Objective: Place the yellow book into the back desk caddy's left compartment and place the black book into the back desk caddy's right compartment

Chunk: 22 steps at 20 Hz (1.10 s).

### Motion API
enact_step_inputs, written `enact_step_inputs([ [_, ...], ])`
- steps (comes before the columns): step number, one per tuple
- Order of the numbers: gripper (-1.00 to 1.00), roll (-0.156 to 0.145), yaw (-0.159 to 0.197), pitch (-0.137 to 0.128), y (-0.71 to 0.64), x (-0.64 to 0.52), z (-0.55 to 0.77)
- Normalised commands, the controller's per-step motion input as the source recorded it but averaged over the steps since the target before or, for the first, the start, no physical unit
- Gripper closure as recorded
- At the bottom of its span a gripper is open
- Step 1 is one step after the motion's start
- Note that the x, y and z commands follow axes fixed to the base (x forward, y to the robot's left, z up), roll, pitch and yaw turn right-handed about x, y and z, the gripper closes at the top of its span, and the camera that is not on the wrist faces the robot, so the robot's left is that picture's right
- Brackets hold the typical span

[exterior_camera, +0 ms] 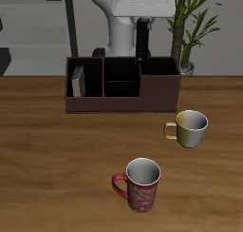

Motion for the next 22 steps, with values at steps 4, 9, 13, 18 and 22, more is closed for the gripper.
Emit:
enact_step_inputs([
  [4,1.00,0.105,0.020,0.084,0.50,-0.16,-0.19],
  [9,1.00,0.013,0.001,0.033,0.08,-0.05,-0.09],
  [13,1.00,0.020,-0.028,0.035,0.09,-0.04,0.00],
  [18,1.00,0.033,0.015,-0.014,0.05,-0.12,-0.01],
  [22,1.00,0.048,-0.011,0.038,0.09,-0.08,-0.07],
])
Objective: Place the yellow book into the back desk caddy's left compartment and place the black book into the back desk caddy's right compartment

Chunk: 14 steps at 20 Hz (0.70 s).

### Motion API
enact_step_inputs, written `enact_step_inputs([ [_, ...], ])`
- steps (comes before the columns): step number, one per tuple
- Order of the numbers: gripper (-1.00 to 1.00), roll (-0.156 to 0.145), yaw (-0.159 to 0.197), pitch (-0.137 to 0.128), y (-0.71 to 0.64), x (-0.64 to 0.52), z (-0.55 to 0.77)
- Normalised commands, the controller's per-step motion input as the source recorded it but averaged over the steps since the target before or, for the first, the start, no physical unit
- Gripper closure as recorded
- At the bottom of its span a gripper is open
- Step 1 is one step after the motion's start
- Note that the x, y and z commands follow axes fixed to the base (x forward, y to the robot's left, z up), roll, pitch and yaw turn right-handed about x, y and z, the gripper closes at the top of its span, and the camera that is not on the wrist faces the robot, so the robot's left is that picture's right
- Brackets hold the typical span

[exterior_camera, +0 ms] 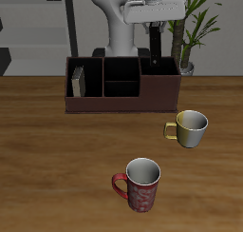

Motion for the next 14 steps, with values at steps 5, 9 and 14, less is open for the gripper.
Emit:
enact_step_inputs([
  [5,1.00,0.015,-0.003,0.005,0.04,-0.10,0.00],
  [9,1.00,0.024,0.005,-0.010,0.08,-0.15,-0.02],
  [14,1.00,0.012,-0.012,0.037,-0.02,-0.06,-0.08],
])
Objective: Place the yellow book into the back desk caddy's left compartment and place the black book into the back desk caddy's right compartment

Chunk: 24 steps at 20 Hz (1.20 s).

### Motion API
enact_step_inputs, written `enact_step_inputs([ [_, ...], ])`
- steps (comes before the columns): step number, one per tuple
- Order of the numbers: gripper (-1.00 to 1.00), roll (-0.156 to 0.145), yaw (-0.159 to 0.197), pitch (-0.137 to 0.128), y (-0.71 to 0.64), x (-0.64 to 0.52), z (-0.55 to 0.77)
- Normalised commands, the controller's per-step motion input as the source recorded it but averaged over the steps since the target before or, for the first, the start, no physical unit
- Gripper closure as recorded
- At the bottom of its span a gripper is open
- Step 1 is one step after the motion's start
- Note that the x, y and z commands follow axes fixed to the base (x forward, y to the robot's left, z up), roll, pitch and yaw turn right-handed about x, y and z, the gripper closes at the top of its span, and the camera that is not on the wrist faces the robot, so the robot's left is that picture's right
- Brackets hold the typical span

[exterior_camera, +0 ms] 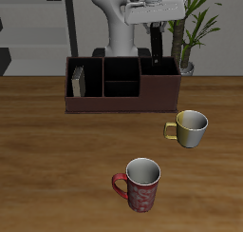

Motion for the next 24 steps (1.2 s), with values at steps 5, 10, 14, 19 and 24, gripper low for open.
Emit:
enact_step_inputs([
  [5,1.00,0.006,0.000,0.016,-0.02,-0.03,-0.06],
  [10,1.00,-0.017,-0.014,0.038,-0.09,0.06,-0.14],
  [14,1.00,-0.013,0.007,0.028,-0.05,0.00,-0.19],
  [19,1.00,-0.013,-0.004,0.036,-0.08,0.07,-0.16],
  [24,1.00,-0.001,0.004,0.035,-0.03,0.05,-0.21],
])
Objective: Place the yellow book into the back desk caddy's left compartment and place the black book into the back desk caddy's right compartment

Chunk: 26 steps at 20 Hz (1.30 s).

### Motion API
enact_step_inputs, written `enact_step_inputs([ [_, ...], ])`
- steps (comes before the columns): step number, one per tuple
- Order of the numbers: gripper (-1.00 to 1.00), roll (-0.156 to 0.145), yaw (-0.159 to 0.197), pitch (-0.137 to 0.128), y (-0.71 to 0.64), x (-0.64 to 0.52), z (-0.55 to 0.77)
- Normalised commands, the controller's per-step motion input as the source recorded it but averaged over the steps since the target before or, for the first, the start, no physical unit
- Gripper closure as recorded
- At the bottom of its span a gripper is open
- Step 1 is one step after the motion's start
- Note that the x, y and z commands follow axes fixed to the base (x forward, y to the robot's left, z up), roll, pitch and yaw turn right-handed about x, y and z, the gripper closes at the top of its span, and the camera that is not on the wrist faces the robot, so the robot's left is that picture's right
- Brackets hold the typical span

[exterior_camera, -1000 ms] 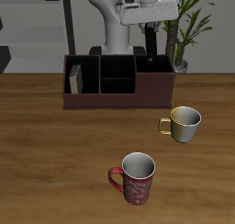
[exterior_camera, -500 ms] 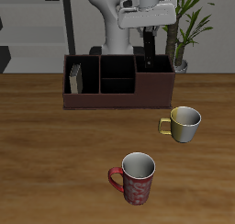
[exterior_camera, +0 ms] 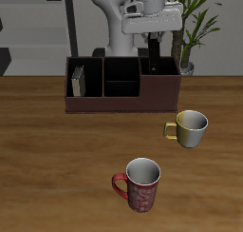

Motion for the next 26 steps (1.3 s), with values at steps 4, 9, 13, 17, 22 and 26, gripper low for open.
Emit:
enact_step_inputs([
  [4,1.00,0.011,0.034,-0.002,0.04,0.01,-0.10],
  [9,1.00,-0.012,0.023,0.006,-0.03,0.04,-0.17],
  [13,1.00,-0.003,-0.025,0.065,-0.09,0.12,-0.26],
  [17,1.00,-0.013,-0.002,0.014,-0.08,0.06,-0.11],
  [22,1.00,-0.007,-0.004,0.019,-0.09,0.04,-0.14],
  [26,-1.00,0.043,-0.032,0.043,-0.05,0.06,-0.14],
])
